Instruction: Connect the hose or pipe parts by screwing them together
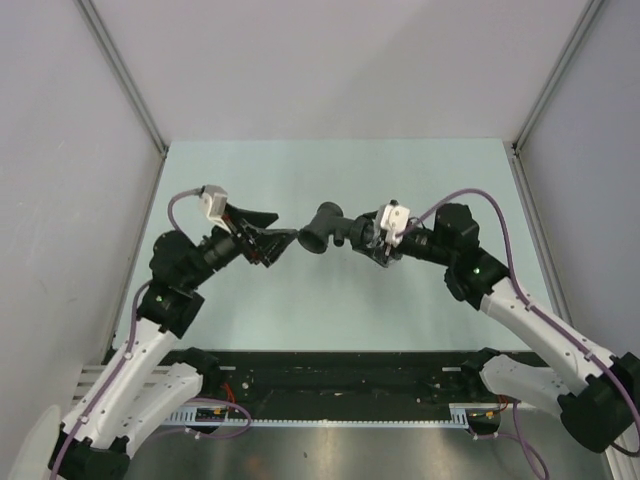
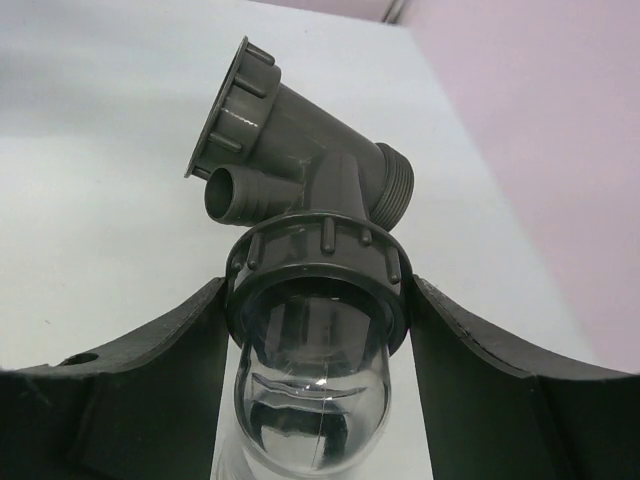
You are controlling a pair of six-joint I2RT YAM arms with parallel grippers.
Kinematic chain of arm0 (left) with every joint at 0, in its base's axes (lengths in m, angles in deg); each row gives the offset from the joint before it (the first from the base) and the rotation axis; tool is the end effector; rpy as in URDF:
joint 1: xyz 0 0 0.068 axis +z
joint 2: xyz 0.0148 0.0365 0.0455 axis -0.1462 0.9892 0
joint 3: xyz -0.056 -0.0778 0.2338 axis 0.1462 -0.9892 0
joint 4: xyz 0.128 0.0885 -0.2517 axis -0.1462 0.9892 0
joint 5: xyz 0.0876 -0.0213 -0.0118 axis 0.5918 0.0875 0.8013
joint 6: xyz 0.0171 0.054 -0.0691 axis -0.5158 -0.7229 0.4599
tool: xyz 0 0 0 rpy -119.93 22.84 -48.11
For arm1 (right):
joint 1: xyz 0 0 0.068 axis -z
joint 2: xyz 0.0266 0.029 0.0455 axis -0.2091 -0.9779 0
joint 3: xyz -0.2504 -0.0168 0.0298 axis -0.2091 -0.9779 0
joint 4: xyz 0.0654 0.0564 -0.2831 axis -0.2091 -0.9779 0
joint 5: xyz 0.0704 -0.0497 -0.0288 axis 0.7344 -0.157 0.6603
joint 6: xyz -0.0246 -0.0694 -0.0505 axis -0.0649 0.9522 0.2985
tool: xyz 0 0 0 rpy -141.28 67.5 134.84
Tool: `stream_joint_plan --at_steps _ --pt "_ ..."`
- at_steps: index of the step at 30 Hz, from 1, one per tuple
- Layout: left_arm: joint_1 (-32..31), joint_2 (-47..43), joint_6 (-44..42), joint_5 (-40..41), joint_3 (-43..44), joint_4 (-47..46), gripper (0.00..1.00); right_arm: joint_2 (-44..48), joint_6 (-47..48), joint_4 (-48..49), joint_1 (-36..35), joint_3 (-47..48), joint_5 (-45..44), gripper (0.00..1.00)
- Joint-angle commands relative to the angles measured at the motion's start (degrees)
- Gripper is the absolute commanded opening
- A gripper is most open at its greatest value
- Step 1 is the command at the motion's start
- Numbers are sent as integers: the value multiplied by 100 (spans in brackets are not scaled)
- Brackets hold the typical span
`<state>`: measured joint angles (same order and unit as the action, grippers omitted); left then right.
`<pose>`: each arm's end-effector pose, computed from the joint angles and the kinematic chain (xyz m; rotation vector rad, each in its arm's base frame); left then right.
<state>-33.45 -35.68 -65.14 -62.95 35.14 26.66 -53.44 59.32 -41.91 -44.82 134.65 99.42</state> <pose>0.2214 -0.1379 0.3326 0.3557 1.4890 -0.9885 0.2514 0.2131 0.3104 -1.2139 1.2473 0.5611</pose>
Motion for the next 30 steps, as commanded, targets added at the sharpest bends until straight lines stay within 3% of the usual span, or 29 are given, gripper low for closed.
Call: stream_joint_plan --at_steps 1,4,12,30 --pt "550 548 645 -1380 1119 1279 83 722 1797 900 -459 -545 -269 0" --pt "876 935 1129 -2312 1366 1271 83 968 2350 1210 -1011 -756 -699 0" --pt "948 1392 1473 -2921 1438 1270 84 1197 3065 1192 -1919 -932 -1868 0" --pt "895 1990 1473 -3412 1183 1139 82 1066 2530 1807 -2104 -1020 -1632 0"
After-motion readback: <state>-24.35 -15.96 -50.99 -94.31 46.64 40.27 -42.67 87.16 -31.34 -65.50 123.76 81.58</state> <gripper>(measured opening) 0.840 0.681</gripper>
